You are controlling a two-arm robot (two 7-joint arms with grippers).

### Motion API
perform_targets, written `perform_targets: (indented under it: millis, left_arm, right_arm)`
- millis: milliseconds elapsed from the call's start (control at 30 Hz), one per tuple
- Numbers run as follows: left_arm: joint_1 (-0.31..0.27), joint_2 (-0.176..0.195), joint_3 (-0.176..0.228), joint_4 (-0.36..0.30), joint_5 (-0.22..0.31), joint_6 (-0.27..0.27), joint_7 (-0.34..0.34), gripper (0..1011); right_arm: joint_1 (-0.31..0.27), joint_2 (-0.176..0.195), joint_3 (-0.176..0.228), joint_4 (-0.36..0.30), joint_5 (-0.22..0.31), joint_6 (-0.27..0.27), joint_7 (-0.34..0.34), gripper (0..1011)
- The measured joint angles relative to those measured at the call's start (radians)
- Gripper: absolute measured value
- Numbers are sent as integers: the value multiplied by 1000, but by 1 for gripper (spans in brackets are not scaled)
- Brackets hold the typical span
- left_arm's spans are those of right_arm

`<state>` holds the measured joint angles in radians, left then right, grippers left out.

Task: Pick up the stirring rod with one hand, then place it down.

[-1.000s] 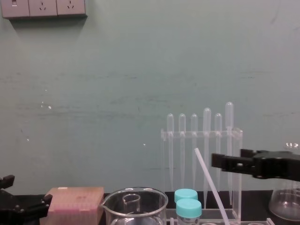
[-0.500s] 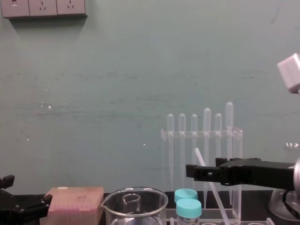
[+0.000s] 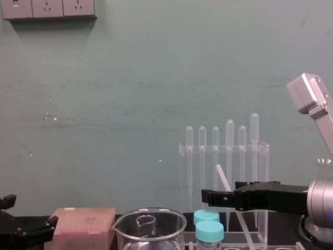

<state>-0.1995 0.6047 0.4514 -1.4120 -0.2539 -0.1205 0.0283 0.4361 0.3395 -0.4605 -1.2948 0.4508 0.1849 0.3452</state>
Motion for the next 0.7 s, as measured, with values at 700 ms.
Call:
perform_targets:
  millis: [700]
  left_arm:
    - [0, 0, 0, 0, 0, 0, 0, 1000]
  right_arm:
    - [-3, 6, 0, -9, 5, 0, 1, 697]
